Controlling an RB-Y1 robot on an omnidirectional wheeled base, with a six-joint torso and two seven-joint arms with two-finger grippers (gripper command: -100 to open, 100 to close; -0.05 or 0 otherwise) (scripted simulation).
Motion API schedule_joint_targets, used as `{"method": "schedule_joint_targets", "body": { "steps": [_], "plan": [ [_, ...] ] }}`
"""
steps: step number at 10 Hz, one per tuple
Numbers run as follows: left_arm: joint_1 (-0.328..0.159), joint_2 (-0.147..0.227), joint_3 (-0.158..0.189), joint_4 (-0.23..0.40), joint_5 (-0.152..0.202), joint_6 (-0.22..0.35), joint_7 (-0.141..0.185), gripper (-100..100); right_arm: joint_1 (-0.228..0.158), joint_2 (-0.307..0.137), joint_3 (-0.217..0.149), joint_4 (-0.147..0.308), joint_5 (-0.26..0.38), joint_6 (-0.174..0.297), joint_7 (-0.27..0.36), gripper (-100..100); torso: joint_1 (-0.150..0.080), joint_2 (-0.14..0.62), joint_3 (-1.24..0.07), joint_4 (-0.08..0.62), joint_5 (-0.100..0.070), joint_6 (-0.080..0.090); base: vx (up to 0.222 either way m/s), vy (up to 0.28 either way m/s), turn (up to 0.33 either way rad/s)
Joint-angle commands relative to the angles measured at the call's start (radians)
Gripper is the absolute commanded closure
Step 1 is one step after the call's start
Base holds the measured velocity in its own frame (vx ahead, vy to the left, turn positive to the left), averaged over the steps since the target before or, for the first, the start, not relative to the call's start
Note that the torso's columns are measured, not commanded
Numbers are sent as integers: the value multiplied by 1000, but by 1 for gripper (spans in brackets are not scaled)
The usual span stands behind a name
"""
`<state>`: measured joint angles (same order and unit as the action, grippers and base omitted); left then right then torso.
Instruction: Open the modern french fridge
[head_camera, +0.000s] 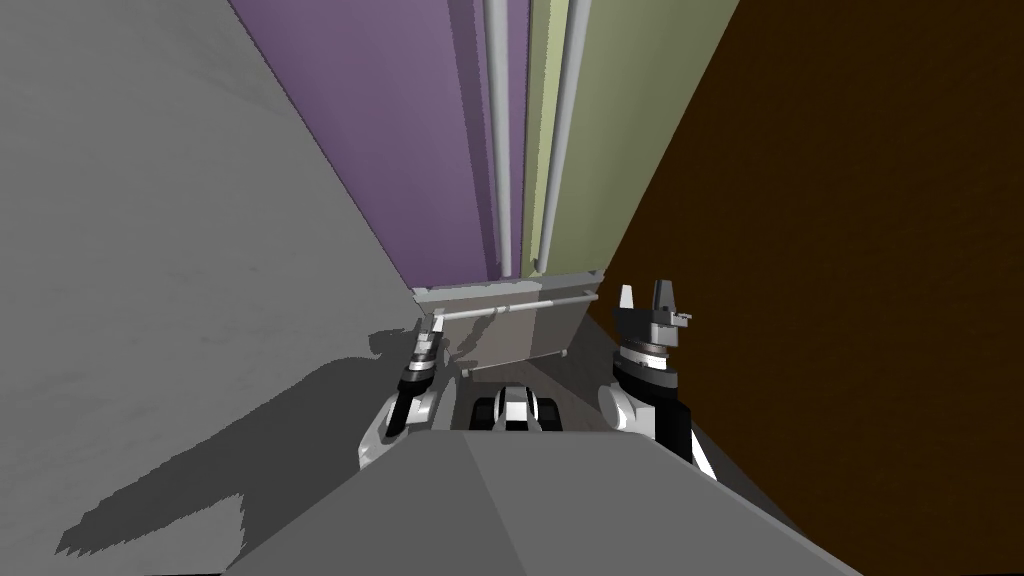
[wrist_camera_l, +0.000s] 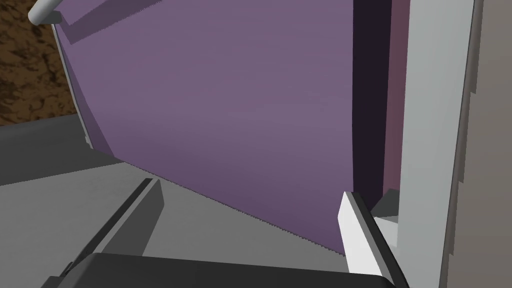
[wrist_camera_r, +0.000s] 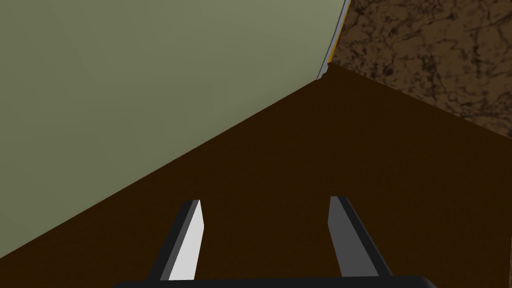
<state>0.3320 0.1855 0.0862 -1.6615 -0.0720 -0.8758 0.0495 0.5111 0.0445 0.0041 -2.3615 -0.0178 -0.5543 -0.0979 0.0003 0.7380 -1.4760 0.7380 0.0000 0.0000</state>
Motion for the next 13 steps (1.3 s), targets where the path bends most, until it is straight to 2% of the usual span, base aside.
{"method": "schedule_joint_targets", "body": {
  "steps": [1, 4, 7, 8, 9, 10, 13],
  "plan": [
    [-22, -2, 2, 74, 5, -37, -11, -100, 0, 0, 0, 0, 0, 0, 0, 0, 0, -1, -1, 0, 0, 0, 44, 8, 5],
    [-53, -4, 6, 157, 12, -86, -24, -100, 0, 0, 0, 0, 0, 0, 0, 0, -1, 1, 1, 0, 0, 0, 35, 5, 10],
    [-68, -6, 8, 220, 16, -111, -30, -100, 0, 0, 0, 0, 0, 0, 0, 0, 0, 0, 0, 0, 0, 0, 31, 7, 8],
    [-84, -8, 10, 262, 19, -136, -36, -100, 0, 0, 0, 0, 0, 0, 0, 0, 0, 0, 0, 0, 0, 0, 41, 8, 13],
    [-84, -8, 10, 268, 19, -136, -36, -100, 0, 0, 0, 0, 0, 0, 0, 0, 0, 0, 0, 0, 0, 0, 34, 4, 6],
    [-99, -11, 12, 309, 23, -160, -43, -100, 0, 0, 0, 0, 0, 0, 0, 0, -1, 0, 0, 0, 0, 0, 33, 7, 11],
    [-114, -14, 14, 363, 26, -183, -49, -100, 0, 0, 0, 0, 0, 0, 0, 0, 0, 0, 0, 0, 0, 0, 34, 5, 8]
  ]
}}
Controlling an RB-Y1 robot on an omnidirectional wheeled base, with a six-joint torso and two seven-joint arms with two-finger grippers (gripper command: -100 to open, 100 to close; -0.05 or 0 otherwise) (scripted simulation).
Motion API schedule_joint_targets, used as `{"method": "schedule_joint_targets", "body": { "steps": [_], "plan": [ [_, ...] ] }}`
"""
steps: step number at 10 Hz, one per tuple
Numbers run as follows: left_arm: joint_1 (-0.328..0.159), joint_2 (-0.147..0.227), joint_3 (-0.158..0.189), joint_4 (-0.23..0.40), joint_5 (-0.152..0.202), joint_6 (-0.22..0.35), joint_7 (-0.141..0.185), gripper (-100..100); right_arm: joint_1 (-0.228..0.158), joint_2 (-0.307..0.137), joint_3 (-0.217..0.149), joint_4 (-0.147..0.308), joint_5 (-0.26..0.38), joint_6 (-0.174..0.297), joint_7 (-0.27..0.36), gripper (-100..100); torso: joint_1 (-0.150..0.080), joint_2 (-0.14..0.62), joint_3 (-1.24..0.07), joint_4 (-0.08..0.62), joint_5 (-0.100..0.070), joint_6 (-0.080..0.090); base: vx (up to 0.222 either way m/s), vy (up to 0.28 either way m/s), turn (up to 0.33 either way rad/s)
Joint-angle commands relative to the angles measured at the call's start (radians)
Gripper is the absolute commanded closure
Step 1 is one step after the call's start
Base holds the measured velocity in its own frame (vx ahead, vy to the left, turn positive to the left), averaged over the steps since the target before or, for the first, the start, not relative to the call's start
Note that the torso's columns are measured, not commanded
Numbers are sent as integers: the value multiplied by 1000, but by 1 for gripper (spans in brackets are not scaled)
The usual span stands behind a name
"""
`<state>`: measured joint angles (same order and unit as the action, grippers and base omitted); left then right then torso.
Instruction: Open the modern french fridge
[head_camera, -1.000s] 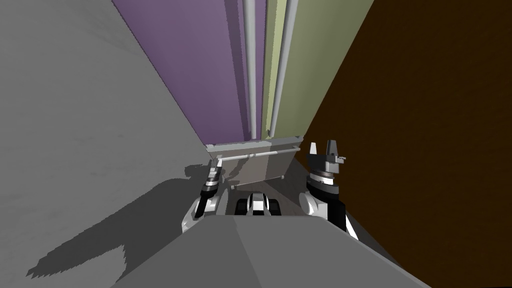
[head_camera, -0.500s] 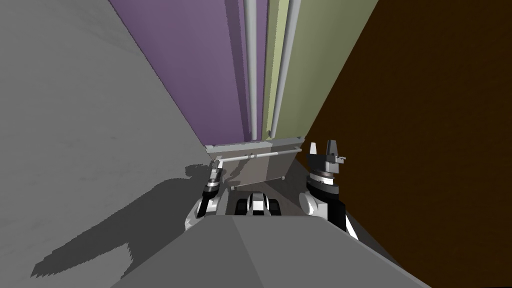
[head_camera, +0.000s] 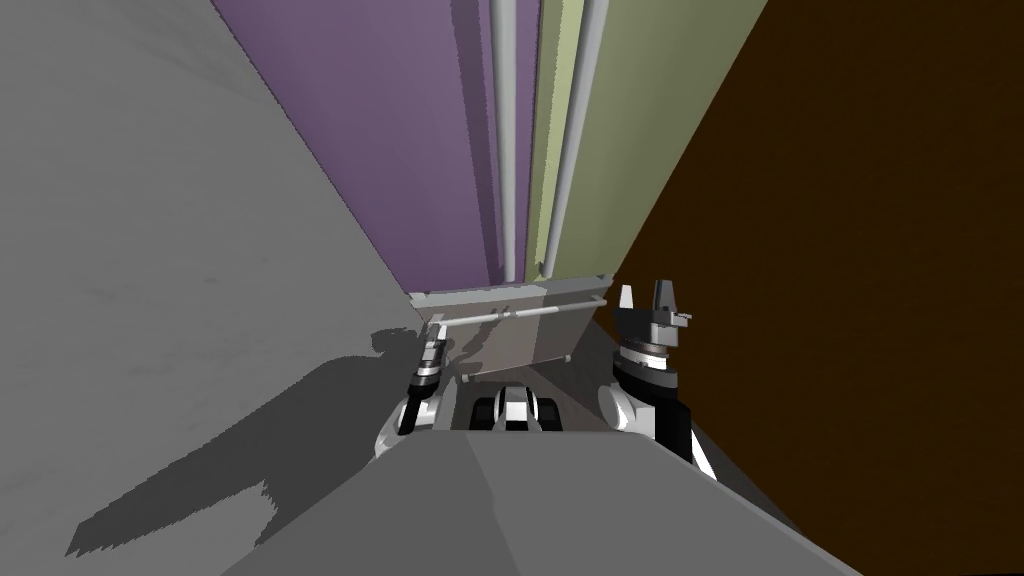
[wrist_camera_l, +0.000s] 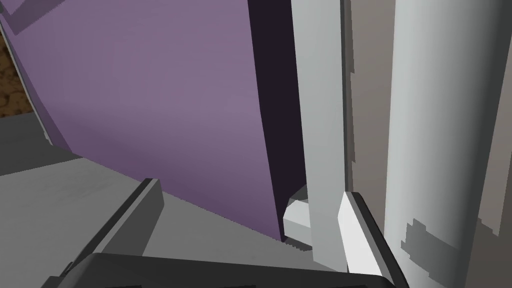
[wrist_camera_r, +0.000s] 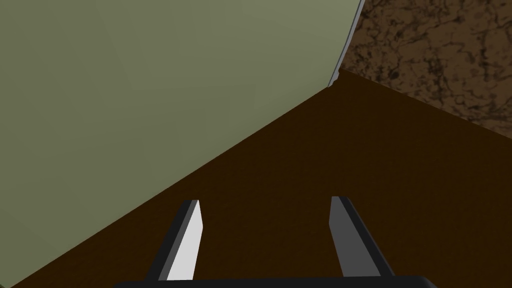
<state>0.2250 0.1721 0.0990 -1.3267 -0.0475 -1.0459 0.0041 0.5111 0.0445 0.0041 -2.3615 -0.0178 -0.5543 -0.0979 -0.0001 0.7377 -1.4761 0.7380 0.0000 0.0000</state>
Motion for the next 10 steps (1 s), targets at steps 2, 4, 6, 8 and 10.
{"method": "schedule_joint_targets", "body": {
  "steps": [2, 4, 6, 8, 10],
  "plan": [
    [-37, -9, 5, 100, 9, -59, -15, -100, 0, 0, 0, 0, 0, 0, 0, 0, 0, 0, 0, 0, 0, 0, 44, 9, 15],
    [-51, -13, 7, 158, 12, -80, -21, -100, 0, 0, 0, 0, 0, 0, 0, 0, 0, 0, 0, 0, 0, 0, 36, 10, 10],
    [-64, -19, 8, 208, 15, -101, -26, -100, 0, 0, 0, 0, 0, 0, 0, 0, 3, -5, -3, -3, 2, 1, 33, -1, 15],
    [-77, -25, 10, 249, 18, -121, -32, -100, 0, 0, 0, 0, 0, 0, 0, 0, 6, -10, -5, -7, 5, 2, 19, 9, 8],
    [-90, -33, 12, 287, 21, -139, -36, -100, 0, 0, 0, 0, 0, 0, 0, 0, 8, -16, -8, -10, 7, 3, 21, 2, 11]
  ]
}}
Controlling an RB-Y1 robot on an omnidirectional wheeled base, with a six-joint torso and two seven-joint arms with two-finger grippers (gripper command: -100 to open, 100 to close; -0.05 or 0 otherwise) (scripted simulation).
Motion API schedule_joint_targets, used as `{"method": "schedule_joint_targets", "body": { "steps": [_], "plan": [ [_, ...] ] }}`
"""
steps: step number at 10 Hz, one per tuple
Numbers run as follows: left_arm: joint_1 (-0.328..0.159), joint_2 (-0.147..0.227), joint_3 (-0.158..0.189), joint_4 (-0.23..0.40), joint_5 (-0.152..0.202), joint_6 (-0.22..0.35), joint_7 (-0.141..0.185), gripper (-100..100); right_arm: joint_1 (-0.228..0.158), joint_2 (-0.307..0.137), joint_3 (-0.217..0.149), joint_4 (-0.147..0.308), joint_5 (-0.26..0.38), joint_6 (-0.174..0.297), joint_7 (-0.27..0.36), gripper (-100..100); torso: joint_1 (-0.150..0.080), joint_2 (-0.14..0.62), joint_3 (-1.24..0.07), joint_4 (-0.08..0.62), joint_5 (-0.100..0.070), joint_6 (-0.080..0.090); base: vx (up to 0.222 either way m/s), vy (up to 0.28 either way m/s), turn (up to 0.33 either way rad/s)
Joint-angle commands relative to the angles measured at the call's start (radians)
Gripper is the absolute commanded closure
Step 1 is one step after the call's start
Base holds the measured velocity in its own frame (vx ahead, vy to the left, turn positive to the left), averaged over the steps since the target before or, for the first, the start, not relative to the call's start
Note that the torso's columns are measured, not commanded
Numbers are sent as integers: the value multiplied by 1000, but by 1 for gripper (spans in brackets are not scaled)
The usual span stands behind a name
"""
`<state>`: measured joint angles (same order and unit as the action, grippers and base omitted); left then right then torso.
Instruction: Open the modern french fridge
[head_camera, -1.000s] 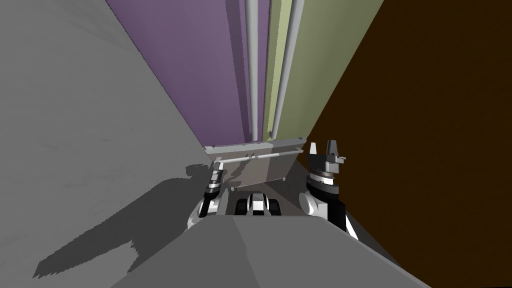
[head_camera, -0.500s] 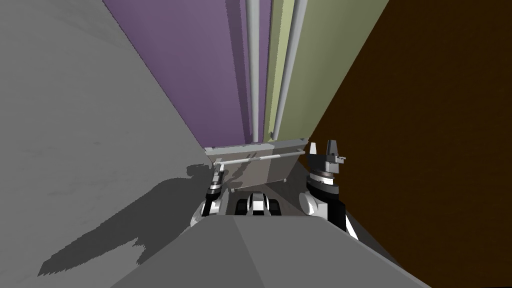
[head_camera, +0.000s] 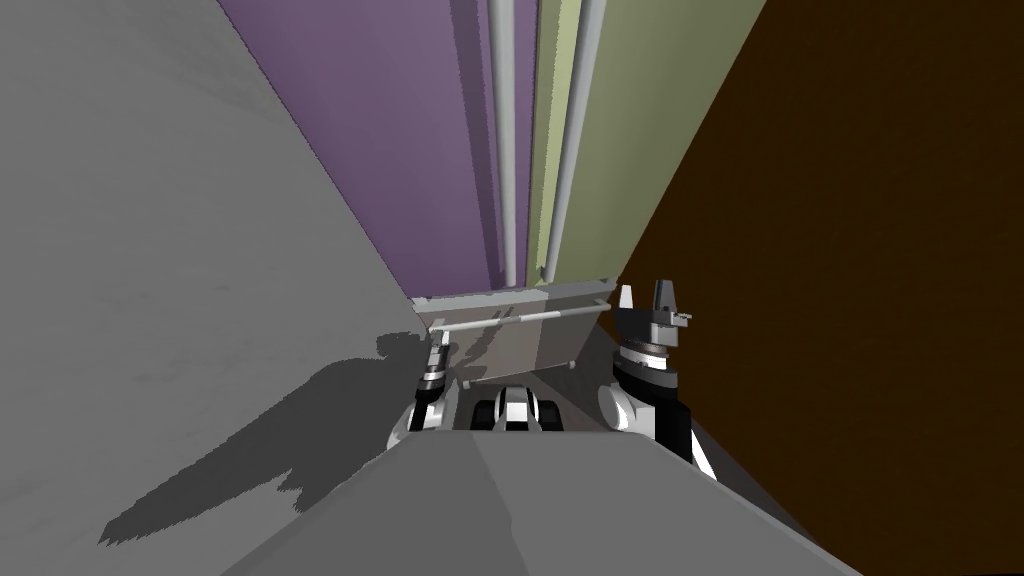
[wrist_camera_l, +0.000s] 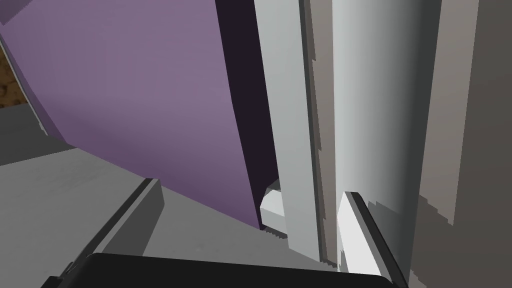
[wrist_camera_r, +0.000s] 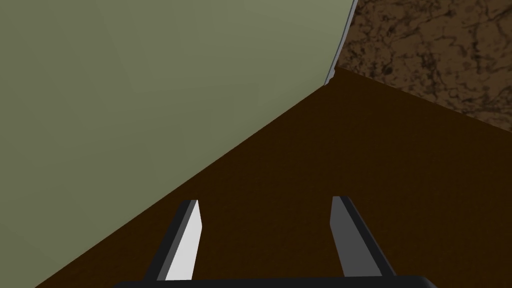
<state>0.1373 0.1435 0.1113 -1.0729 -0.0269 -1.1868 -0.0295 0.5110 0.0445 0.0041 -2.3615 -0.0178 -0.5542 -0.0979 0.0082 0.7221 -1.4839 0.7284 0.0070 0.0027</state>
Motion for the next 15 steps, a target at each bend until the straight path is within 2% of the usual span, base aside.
{"method": "schedule_joint_targets", "body": {
  "steps": [1, 2, 4, 5, 8, 11, 12, 15],
  "plan": [
    [-13, -13, 1, 66, 3, -16, -8, -100, 0, 0, 0, 0, 0, 0, 0, 0, 0, -1, -1, -1, 0, 0, 22, 5, 21],
    [-13, -13, 1, 70, 3, -16, -8, -100, 0, 0, 0, 0, 0, 0, 0, 0, 0, -2, -1, 0, 0, 1, 18, 6, -10],
    [-34, -36, 3, 131, 8, -47, -16, -100, 0, 0, 0, 0, 0, 0, 0, 0, -6, 8, 3, 7, -5, -2, 47, 9, -2],
    [-34, -36, 3, 134, 8, -47, -16, -100, 0, 0, 0, 0, 0, 0, 0, 0, -8, 14, 7, 9, -7, -2, 56, 9, 5],
    [-57, -81, 6, 206, 13, -82, -25, -100, 0, 0, 0, 0, 0, 0, 0, 0, -9, 19, 10, 11, -7, -3, 26, 2, 8],
    [-70, -133, 8, 248, 16, -104, -30, -100, 0, 0, 0, 0, 0, 0, 0, 0, -8, 15, 8, 10, -7, -3, 20, 2, 6],
    [-80, -117, 11, 262, 18, -106, -28, -100, 0, 0, 0, 0, 0, 0, 0, 0, -8, 15, 8, 9, -7, -3, 9, 1, -1],
    [-128, -110, 15, 249, 23, -50, -29, -100, 0, 0, 0, 0, 0, 0, 0, 0, -9, 17, 9, 10, -7, -3, -17, -7, 22]
  ]
}}
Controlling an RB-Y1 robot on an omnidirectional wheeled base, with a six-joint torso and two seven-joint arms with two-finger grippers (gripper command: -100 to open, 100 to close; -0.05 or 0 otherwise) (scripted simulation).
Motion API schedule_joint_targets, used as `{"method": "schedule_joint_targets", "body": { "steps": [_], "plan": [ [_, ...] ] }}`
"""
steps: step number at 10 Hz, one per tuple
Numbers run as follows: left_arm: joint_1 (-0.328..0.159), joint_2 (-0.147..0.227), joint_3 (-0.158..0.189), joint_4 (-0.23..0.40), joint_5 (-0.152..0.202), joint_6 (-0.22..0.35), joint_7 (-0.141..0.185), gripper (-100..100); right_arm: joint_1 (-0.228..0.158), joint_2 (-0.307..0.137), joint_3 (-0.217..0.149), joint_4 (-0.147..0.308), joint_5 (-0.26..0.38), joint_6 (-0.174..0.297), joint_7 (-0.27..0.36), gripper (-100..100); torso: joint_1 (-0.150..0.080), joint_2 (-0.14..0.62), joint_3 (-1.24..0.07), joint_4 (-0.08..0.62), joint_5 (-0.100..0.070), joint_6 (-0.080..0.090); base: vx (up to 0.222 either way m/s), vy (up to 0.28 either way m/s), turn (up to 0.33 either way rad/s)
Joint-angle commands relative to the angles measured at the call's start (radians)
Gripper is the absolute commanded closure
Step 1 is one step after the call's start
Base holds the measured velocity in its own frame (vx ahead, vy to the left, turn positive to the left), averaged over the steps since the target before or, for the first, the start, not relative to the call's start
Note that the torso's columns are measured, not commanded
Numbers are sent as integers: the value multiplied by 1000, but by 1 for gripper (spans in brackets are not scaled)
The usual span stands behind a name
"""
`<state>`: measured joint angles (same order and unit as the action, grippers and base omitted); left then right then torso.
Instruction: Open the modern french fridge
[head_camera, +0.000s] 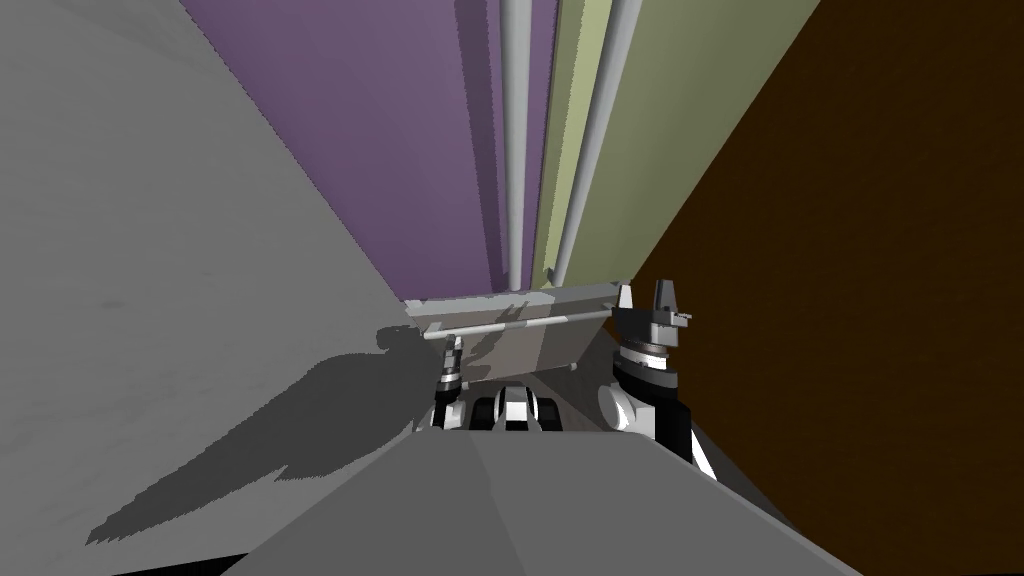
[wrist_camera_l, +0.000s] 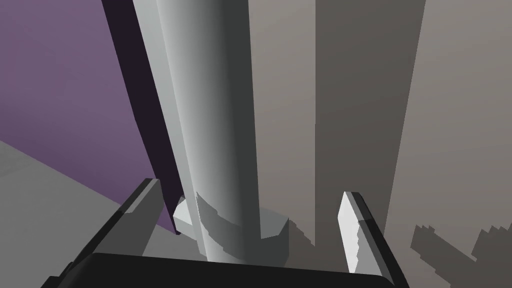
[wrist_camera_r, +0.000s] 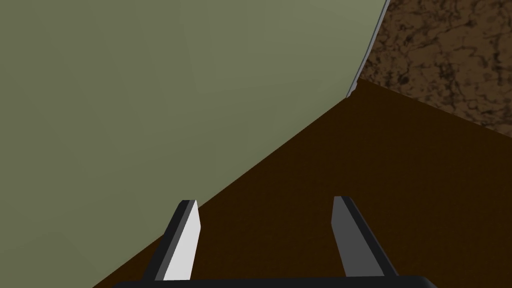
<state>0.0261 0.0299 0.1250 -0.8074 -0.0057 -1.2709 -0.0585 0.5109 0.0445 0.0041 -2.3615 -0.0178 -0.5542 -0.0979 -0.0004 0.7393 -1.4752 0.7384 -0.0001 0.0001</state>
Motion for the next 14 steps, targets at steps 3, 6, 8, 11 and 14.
{"method": "schedule_joint_targets", "body": {
  "steps": [3, 6, 8, 11, 14],
  "plan": [
    [-27, 5, 1, -26, 2, 51, 0, -100, 0, 0, 0, 0, 0, 0, 0, 0, 0, -1, -1, 0, 0, 0, -16, -5, 12],
    [13, -3, -2, -4, -2, -7, 0, 100, 0, 0, 0, 0, 0, 0, 0, 0, 4, -9, -4, -5, 3, 1, 17, 9, -25],
    [18, -5, -3, -11, -2, -19, 0, 100, 0, 0, 0, 0, 0, 0, 0, 0, 4, -10, -5, -7, 4, 0, 17, 5, -16],
    [-12, 3, -5, -29, -3, 41, 3, 100, 0, 0, 0, 0, 0, 0, 0, 0, -1, 7, 4, 1, 0, 0, -170, -36, 47],
    [-21, 8, -5, -38, -2, 62, 6, 100, 0, 0, 0, 0, 0, 0, 0, 0, 0, -2, -1, -1, 0, 0, -151, -27, 23]
  ]
}}
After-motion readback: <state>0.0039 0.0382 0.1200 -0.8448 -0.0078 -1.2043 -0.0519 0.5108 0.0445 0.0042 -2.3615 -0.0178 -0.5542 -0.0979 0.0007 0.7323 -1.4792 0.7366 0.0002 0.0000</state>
